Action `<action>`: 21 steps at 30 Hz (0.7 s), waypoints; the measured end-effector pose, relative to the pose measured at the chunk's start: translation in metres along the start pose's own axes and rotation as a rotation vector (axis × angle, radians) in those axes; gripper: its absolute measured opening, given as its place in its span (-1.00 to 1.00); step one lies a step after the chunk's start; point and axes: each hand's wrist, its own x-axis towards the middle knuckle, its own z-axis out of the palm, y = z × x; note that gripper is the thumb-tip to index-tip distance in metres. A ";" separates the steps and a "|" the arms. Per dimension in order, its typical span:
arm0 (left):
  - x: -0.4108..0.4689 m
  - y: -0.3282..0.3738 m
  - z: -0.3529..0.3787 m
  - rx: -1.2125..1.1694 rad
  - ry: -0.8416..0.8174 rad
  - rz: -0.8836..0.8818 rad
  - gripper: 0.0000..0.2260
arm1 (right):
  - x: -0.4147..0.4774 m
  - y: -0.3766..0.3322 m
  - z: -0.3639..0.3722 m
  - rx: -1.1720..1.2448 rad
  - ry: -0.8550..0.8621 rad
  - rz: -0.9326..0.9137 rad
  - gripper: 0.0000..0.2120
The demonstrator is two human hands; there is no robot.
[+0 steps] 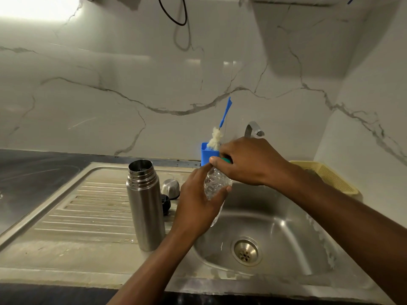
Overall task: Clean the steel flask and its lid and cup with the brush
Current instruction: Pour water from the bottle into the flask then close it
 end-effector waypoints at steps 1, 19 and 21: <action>0.000 0.001 0.001 0.001 0.000 -0.002 -0.50 | 0.000 0.000 0.001 -0.026 0.015 -0.006 -0.54; 0.014 0.004 -0.007 -0.208 0.103 -0.080 -0.46 | -0.035 0.015 0.081 0.873 -0.335 0.213 -0.12; 0.014 0.009 -0.007 -0.191 0.099 -0.084 -0.43 | -0.033 0.007 0.091 0.914 -0.228 0.233 -0.27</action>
